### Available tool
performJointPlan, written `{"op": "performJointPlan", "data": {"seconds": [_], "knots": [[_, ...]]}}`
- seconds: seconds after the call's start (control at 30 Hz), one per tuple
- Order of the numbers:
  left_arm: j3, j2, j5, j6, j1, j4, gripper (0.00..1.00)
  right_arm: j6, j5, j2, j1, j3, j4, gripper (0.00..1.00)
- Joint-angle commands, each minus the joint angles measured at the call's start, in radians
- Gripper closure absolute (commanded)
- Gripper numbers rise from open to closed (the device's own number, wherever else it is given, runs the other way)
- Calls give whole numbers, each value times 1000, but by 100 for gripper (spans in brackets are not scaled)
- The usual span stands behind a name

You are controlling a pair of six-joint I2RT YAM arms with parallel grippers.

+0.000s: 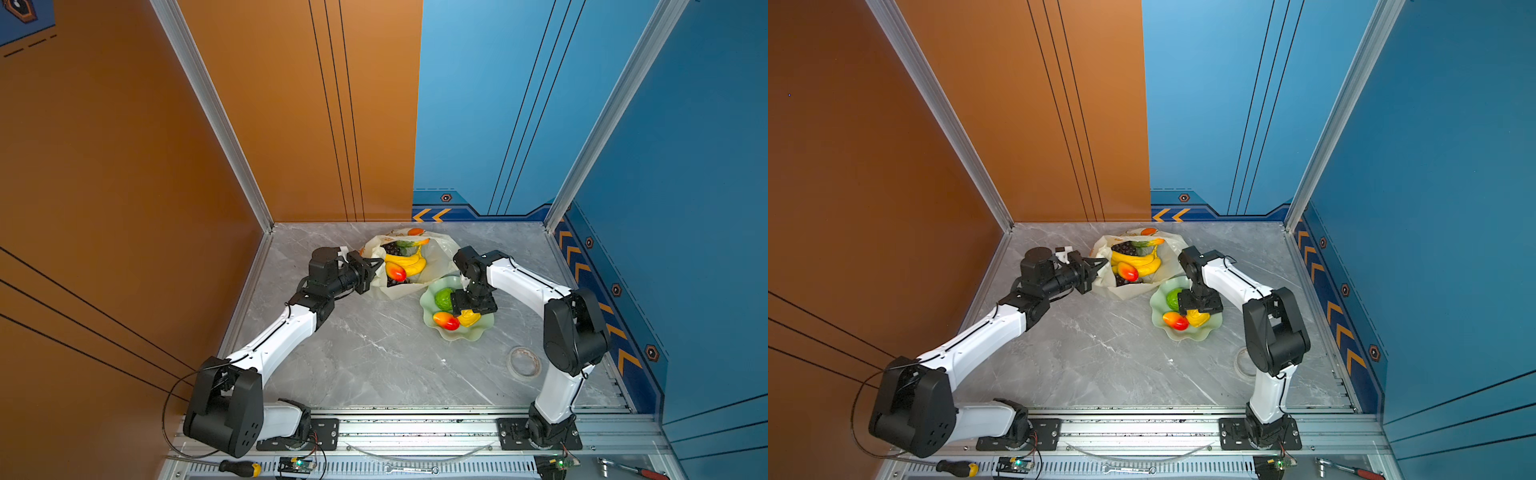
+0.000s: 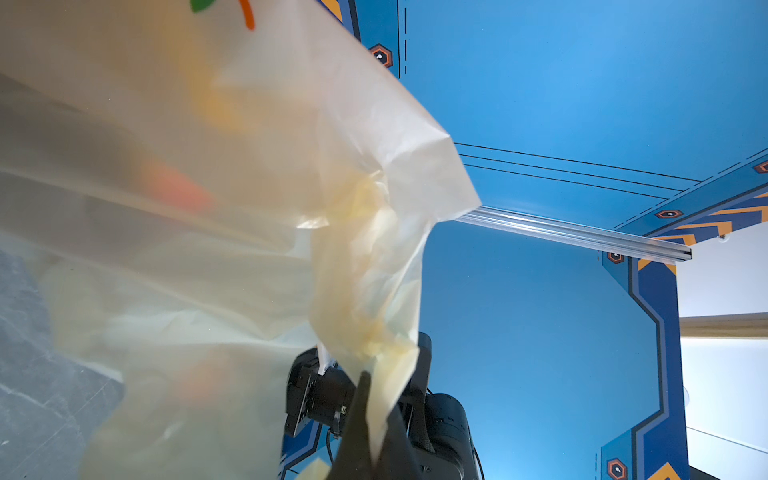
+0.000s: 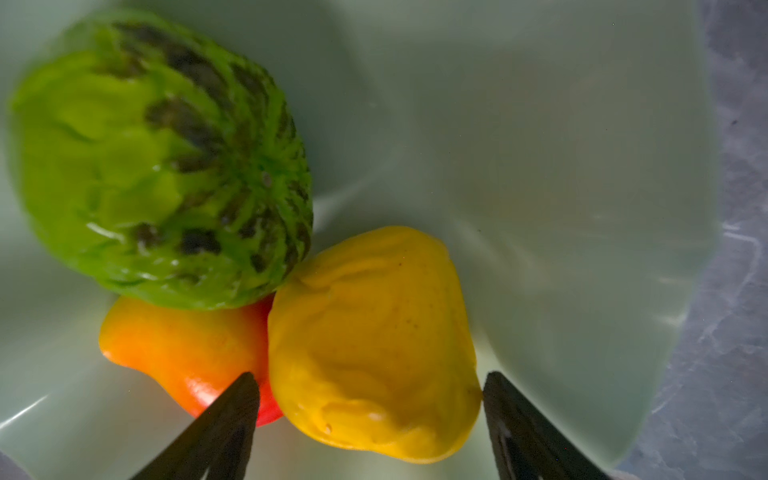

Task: Place the fruits into the plastic bag
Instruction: 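Lower the right gripper onto the yellow fruit and close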

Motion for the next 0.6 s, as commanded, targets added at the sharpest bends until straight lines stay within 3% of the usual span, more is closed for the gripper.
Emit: {"op": "performJointPlan", "data": {"seconds": [0.0,0.33,0.5,0.57], "knots": [[2,-2,-13,17,-7,-5,100,-10,41,19,-6,9,8,19],[5,4,-13,19,-8,-5,100,-5,41,27,-17,4,13,28],[6,7,-12,19,-7,-6,100,-1,26,33,-18,18,16,41],[6,7,-10,19,-5,-5,100,2,19,31,-18,22,15,42]]}}
